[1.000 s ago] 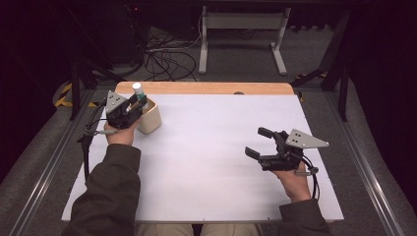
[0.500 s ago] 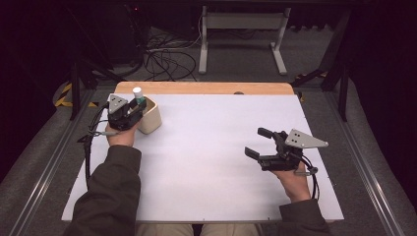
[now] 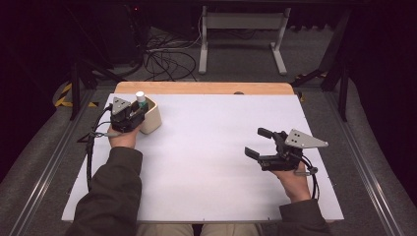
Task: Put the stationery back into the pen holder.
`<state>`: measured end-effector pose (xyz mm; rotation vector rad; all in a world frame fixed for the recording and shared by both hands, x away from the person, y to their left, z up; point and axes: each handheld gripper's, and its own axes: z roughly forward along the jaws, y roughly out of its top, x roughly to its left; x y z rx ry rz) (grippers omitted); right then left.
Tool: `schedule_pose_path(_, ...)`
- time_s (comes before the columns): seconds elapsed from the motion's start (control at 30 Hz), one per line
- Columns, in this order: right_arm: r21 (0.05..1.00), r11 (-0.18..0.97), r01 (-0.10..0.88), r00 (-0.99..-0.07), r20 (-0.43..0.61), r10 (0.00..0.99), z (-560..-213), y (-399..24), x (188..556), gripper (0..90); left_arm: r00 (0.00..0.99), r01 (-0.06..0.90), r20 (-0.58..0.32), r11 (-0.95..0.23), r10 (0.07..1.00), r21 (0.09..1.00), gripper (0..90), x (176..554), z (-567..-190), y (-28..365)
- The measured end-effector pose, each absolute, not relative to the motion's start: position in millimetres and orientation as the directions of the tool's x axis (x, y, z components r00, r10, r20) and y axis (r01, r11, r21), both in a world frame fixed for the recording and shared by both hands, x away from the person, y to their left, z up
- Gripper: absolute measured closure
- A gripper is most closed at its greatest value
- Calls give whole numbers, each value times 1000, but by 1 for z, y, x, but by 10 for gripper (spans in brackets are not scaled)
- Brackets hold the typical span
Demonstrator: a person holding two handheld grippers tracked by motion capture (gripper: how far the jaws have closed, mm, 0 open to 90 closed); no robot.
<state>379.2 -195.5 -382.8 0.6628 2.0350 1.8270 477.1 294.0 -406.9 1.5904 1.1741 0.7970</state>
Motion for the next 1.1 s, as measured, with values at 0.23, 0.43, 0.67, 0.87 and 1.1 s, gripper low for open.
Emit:
schedule_pose_path(0.23,990,73,123,-840,65,538,-383,-195,379,145,319,312,-38,-67,947,948,645,478,-407,294)
schedule_pose_path(0.43,990,72,123,-841,66,538,-383,-195,379,145,320,313,-42,-64,946,948,642,478,-407,295)
schedule_pose_path(0.67,990,73,123,-841,65,538,-383,-195,379,146,323,313,-44,-62,945,948,639,478,-407,295)
schedule_pose_path(0.87,990,73,123,-841,65,537,-383,-195,379,148,323,313,-46,-61,945,948,637,478,-407,295)
schedule_pose_path(1.1,989,76,124,-841,64,537,-383,-194,379,150,329,310,-43,-65,943,949,648,478,-407,295)
